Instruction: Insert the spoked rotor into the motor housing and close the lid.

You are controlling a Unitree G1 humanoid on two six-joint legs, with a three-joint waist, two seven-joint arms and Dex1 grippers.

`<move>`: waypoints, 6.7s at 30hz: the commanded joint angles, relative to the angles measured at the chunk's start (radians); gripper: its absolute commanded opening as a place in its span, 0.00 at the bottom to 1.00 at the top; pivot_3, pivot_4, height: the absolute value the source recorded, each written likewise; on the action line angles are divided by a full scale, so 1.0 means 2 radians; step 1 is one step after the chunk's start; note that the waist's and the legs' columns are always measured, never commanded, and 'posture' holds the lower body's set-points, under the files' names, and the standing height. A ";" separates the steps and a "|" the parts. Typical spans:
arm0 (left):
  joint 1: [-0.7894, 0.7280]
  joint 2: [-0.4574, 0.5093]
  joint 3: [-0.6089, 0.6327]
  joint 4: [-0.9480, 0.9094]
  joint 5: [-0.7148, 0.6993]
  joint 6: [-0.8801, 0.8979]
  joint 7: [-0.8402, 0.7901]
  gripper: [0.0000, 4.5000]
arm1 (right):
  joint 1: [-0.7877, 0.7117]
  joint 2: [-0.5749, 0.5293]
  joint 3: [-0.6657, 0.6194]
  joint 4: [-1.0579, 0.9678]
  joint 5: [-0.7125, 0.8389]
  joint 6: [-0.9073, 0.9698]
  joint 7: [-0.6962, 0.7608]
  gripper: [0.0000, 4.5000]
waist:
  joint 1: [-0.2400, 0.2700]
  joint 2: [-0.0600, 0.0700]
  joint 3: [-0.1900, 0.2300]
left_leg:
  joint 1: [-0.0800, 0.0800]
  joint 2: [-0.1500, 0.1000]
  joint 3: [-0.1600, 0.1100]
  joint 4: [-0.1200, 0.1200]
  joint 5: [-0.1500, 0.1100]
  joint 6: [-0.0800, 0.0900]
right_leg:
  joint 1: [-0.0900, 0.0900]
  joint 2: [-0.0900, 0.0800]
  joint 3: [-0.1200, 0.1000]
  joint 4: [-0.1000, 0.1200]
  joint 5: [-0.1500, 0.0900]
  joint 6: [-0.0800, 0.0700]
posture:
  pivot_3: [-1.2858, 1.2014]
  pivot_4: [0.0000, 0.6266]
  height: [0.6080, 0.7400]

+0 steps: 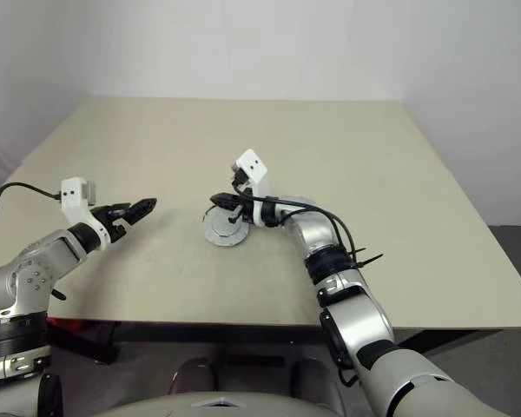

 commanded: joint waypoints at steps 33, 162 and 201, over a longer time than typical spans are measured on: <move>-0.011 0.021 0.009 -0.002 0.002 0.002 -0.011 1.00 | 0.021 0.003 0.024 0.077 -0.048 -0.133 0.011 1.00 | -0.001 0.000 0.000 | -0.001 0.000 0.000 0.000 0.000 0.000 | -0.001 0.000 0.000 0.000 0.000 0.000 | 0.52 0.00 1.00; -0.098 -0.123 -0.077 0.134 -0.021 0.179 0.011 0.00 | -0.022 0.021 0.018 0.113 -0.093 -0.122 -0.060 0.99 | -0.009 0.008 -0.005 | 0.004 -0.005 0.000 -0.013 0.001 -0.001 | 0.008 -0.008 -0.006 -0.009 -0.004 0.006 | 0.52 0.00 1.00; -0.099 -0.119 -0.058 0.102 -0.052 0.198 -0.018 0.00 | -0.020 0.033 -0.029 0.026 -0.016 -0.052 0.011 0.99 | -0.009 0.007 -0.004 | -0.001 -0.004 0.001 -0.014 0.000 0.000 | 0.006 -0.008 -0.008 -0.009 -0.009 0.003 | 0.52 0.00 1.00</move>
